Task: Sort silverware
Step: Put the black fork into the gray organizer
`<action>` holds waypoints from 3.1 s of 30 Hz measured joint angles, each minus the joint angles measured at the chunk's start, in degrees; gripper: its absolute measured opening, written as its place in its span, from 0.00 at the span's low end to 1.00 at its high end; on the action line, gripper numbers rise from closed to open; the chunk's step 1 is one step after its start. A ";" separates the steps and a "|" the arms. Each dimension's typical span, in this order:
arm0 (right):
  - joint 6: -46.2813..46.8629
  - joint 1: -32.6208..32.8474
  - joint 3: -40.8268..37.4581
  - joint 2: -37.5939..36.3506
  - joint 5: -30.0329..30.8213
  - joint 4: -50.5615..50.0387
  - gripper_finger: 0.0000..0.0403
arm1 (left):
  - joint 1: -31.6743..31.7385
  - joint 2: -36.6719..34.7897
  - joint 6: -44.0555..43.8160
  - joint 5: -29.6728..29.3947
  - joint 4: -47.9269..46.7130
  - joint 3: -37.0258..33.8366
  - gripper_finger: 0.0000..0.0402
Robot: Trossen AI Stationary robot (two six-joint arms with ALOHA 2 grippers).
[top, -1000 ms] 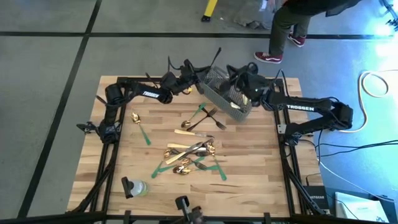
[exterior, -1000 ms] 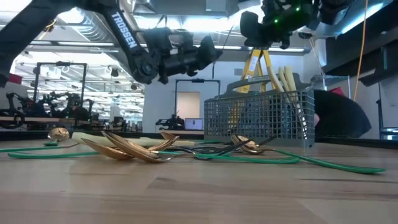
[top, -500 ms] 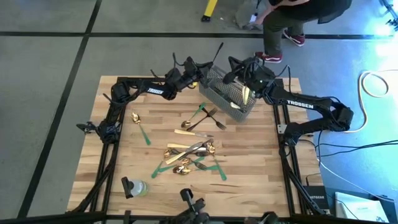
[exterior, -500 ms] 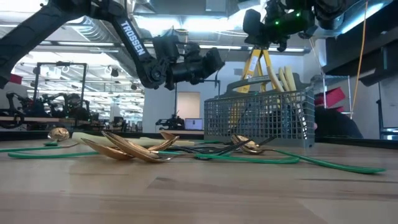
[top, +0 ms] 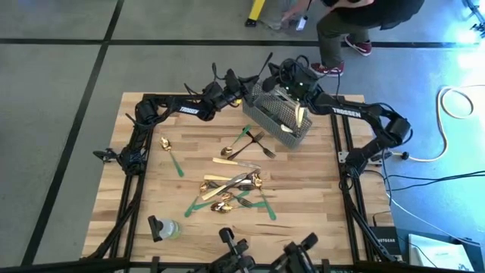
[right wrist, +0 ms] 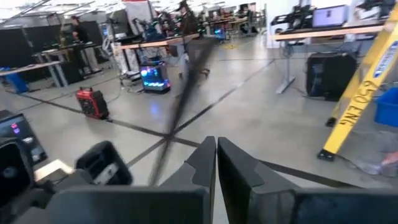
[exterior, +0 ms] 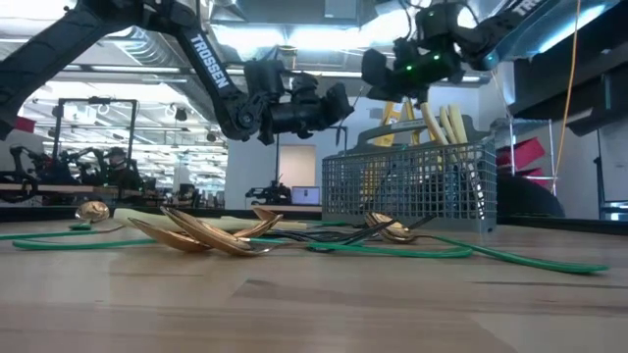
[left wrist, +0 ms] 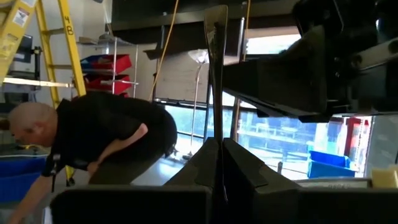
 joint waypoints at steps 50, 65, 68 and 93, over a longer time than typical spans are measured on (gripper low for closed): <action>1.90 0.08 2.47 2.84 -8.48 1.51 0.00 | -0.02 0.26 -3.92 -3.39 -0.94 -0.07 0.02; 1.90 0.10 2.45 2.84 -9.47 1.22 0.00 | 0.00 0.26 -4.08 -3.43 -0.95 -0.09 0.18; 1.90 0.10 2.45 2.84 -9.49 0.62 0.00 | 0.00 0.26 -4.08 -3.43 -0.91 -0.09 0.19; -17.49 24.80 -0.12 -18.56 4.29 -30.45 0.00 | 2.32 -21.76 18.78 3.41 -36.91 -2.31 0.19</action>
